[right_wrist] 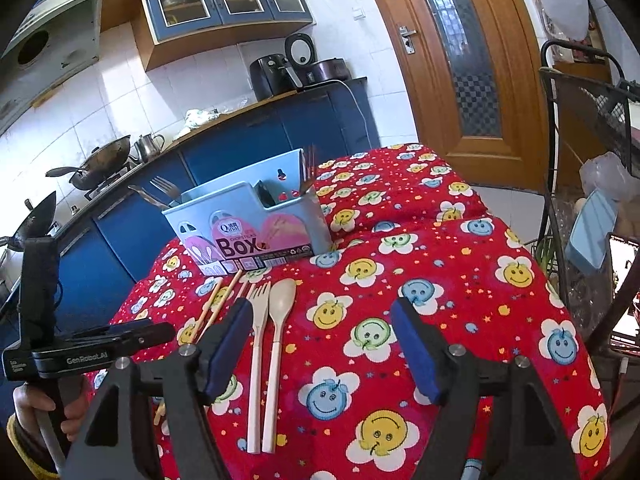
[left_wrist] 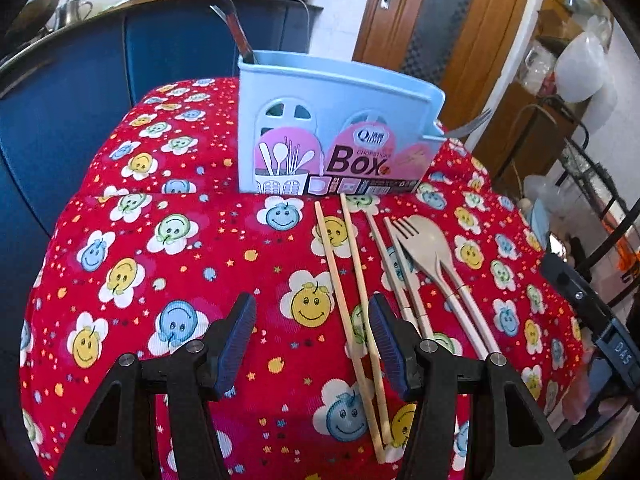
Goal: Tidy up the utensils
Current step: 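Move both open tools back down to the remaining utensils on the cloth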
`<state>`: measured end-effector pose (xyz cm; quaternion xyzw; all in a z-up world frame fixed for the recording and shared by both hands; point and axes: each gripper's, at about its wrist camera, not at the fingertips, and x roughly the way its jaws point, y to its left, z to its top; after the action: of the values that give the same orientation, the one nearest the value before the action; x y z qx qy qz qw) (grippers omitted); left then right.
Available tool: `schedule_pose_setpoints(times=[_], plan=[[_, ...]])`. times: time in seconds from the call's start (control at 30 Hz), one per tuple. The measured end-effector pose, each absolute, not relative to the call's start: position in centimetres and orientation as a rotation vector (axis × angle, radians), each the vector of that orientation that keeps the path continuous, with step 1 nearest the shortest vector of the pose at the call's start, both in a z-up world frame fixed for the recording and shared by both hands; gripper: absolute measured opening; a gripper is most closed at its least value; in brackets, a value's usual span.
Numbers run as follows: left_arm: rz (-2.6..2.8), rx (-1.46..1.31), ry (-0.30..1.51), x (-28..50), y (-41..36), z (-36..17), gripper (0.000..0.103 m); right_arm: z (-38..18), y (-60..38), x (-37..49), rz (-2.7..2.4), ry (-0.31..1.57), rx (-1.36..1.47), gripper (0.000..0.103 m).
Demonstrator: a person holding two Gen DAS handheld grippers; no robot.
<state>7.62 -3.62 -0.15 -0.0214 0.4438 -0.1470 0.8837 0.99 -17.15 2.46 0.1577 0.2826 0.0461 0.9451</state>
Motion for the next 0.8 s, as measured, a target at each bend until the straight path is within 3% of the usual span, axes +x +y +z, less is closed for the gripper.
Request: schedule_pose_setpoints(times=[0.17, 0.43, 0.8], plan=[[-0.313, -0.008, 0.987, 8.8, -4.4, -0.8, 0.056, 2.2, -17.5, 0.8, 0.095, 0.579, 0.327, 0.074], [-0.357, -0.008, 1.083, 10.8, -4.9, -1.5, 0.028, 1.8, -18.0, 0.7, 0.094, 0.584, 0.345, 0.074], [-0.365, 0.028, 1.198, 13.3, -6.0, -1.5, 0.022, 1.6, -18.5, 0.8, 0.096, 0.586, 0.359, 0.074]])
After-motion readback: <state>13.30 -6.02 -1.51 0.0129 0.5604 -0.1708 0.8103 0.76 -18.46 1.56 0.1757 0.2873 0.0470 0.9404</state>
